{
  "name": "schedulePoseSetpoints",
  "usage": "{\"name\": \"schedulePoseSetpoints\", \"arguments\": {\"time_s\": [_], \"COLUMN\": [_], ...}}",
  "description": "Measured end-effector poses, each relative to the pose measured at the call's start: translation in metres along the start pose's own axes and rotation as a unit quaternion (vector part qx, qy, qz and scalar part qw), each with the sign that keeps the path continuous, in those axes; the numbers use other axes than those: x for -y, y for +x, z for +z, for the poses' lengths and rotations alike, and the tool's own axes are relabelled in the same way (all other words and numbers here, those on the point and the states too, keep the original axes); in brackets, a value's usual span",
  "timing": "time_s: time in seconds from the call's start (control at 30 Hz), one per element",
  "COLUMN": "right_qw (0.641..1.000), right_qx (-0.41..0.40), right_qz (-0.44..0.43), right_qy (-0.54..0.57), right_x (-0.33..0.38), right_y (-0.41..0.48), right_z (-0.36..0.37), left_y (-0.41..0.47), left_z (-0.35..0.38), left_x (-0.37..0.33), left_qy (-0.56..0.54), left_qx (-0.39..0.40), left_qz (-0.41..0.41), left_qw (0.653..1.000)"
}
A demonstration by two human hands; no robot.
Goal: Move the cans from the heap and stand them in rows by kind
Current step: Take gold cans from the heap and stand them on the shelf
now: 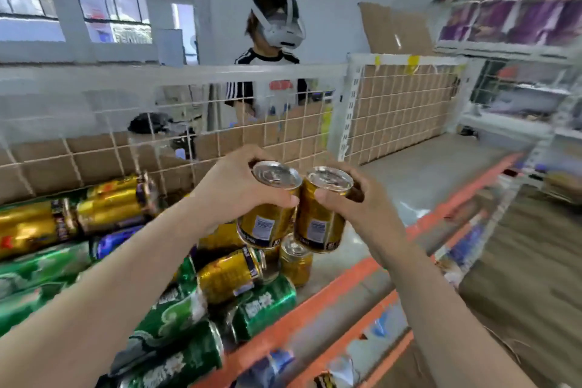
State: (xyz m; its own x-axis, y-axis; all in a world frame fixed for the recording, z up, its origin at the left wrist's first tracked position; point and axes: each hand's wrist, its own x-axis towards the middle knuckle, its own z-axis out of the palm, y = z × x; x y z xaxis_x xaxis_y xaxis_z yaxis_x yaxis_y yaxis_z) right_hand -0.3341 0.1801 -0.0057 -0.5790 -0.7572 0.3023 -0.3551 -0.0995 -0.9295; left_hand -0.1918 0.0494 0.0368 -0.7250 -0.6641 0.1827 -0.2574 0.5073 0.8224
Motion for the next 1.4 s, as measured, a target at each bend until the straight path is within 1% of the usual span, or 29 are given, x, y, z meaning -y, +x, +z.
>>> {"name": "schedulePoseSetpoints", "arguments": {"time_s": [0.1, 0.2, 0.3, 0.37, 0.5, 0.6, 0.7, 0.8, 0.9, 1.0, 1.1, 1.23, 1.4], "right_qw": [0.998, 0.991, 0.982, 0.976, 0.957, 0.949, 0.942, 0.942, 0.938, 0.939, 0.939, 0.941, 0.947], "right_qx": [-0.051, -0.099, -0.120, -0.127, -0.168, -0.194, -0.214, -0.229, -0.232, -0.229, -0.222, -0.221, -0.206], "right_qz": [0.020, 0.054, 0.071, 0.102, 0.164, 0.185, 0.208, 0.218, 0.223, 0.218, 0.222, 0.203, 0.198], "right_qy": [-0.024, -0.077, -0.124, -0.148, -0.169, -0.168, -0.151, -0.116, -0.125, -0.135, -0.144, -0.155, -0.145], "right_x": [-0.020, -0.044, -0.070, -0.092, -0.127, -0.146, -0.165, -0.188, -0.216, -0.243, -0.261, -0.283, -0.325], "right_y": [-0.026, -0.044, -0.059, -0.067, -0.075, -0.071, -0.060, -0.039, -0.006, 0.041, 0.096, 0.165, 0.239], "right_z": [-0.061, -0.125, -0.195, -0.236, -0.309, -0.355, -0.400, -0.446, -0.494, -0.547, -0.599, -0.660, -0.714], "left_y": [0.008, 0.017, 0.029, 0.039, 0.061, 0.083, 0.114, 0.150, 0.195, 0.251, 0.313, 0.386, 0.457], "left_z": [0.070, 0.148, 0.224, 0.270, 0.348, 0.399, 0.447, 0.494, 0.543, 0.590, 0.628, 0.666, 0.705], "left_x": [-0.019, -0.033, -0.047, -0.059, -0.090, -0.111, -0.127, -0.138, -0.147, -0.158, -0.176, -0.201, -0.214], "left_qy": [-0.028, -0.062, -0.099, -0.115, -0.146, -0.167, -0.175, -0.181, -0.185, -0.194, -0.185, -0.149, -0.119], "left_qx": [0.039, 0.056, 0.065, 0.078, 0.106, 0.135, 0.147, 0.167, 0.177, 0.162, 0.165, 0.156, 0.118], "left_qz": [0.027, 0.045, 0.046, 0.060, 0.064, 0.072, 0.073, 0.066, 0.073, 0.083, 0.086, 0.131, 0.111], "left_qw": [0.999, 0.996, 0.992, 0.988, 0.981, 0.974, 0.971, 0.967, 0.964, 0.964, 0.965, 0.967, 0.980]}}
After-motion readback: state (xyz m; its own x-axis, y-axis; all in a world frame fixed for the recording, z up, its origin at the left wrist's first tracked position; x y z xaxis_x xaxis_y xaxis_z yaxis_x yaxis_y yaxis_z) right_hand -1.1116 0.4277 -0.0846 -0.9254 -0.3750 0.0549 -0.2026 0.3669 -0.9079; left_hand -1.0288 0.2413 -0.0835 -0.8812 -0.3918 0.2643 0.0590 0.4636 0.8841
